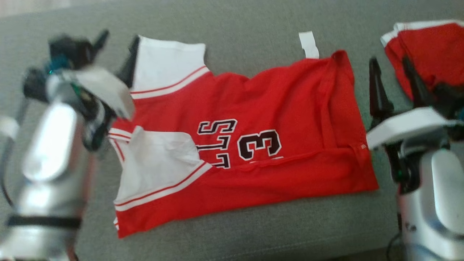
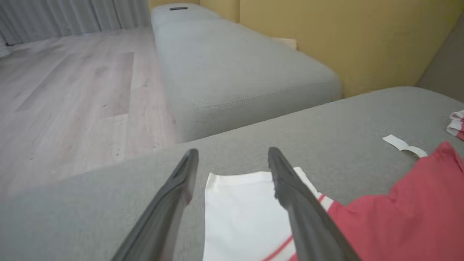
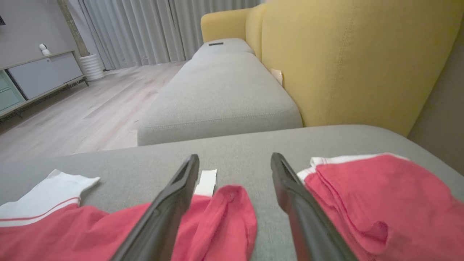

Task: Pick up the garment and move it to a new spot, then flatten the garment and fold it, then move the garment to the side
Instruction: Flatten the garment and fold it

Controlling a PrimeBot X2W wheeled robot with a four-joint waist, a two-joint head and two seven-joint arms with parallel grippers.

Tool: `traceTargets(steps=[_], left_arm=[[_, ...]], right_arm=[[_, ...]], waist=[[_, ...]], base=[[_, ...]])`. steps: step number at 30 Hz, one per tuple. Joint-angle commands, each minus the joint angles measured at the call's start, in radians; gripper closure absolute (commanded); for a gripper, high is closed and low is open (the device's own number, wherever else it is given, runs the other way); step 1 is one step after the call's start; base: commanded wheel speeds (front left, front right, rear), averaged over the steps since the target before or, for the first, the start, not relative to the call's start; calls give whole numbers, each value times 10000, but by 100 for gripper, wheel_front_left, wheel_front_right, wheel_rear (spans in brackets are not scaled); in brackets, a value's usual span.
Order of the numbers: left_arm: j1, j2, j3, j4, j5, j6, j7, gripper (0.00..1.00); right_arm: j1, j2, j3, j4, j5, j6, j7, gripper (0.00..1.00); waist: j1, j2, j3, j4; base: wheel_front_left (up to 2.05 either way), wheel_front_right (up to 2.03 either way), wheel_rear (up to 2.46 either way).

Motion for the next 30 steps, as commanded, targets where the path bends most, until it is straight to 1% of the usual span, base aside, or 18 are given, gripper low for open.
traceTargets(steps=[1,5,6,9,13,16,19,25,30], left_arm=[[-859,596,218,13,-175,-77,392,0],[-2350,1170,-233,1024,-711,-205,1716,0],[-2634,1319,-477,1224,-861,-212,2003,0],[-3272,1771,-1101,1767,-1507,-217,2597,0],[-3729,2277,-1959,2288,-2409,-219,3254,0],[-3939,2603,-2425,2557,-2797,-220,3392,0],[-4144,2821,-2759,2879,-2903,-221,3305,0],[-4614,2920,-3297,3523,-3190,-221,3017,0],[-4837,2910,-3643,3734,-3471,-221,3052,0]], right_arm=[[-577,-59,348,-428,-80,65,16,0],[-1243,-115,665,-495,-64,65,40,0],[-1357,-132,759,-510,-54,65,41,0],[-1603,-152,1001,-542,5,65,10,0],[-1766,-155,1249,-571,93,65,-58,0],[-1803,-154,1344,-548,141,65,-108,0],[-1818,-154,1393,-529,169,65,-139,0],[-1891,-182,1469,-562,232,65,-134,0],[-1978,-210,1491,-576,238,65,-125,0]], waist=[[0,0,550,-433],[0,0,1084,-722],[0,0,1199,-801],[0,0,1474,-1003],[0,0,1742,-1195],[0,0,1819,-1265],[0,0,1869,-1312],[0,0,2043,-1435],[0,0,2172,-1530]], base=[[0,0,0],[0,0,0],[0,0,0],[0,0,0],[0,0,0],[0,0,0],[0,0,0],[0,0,0],[0,0,0]])
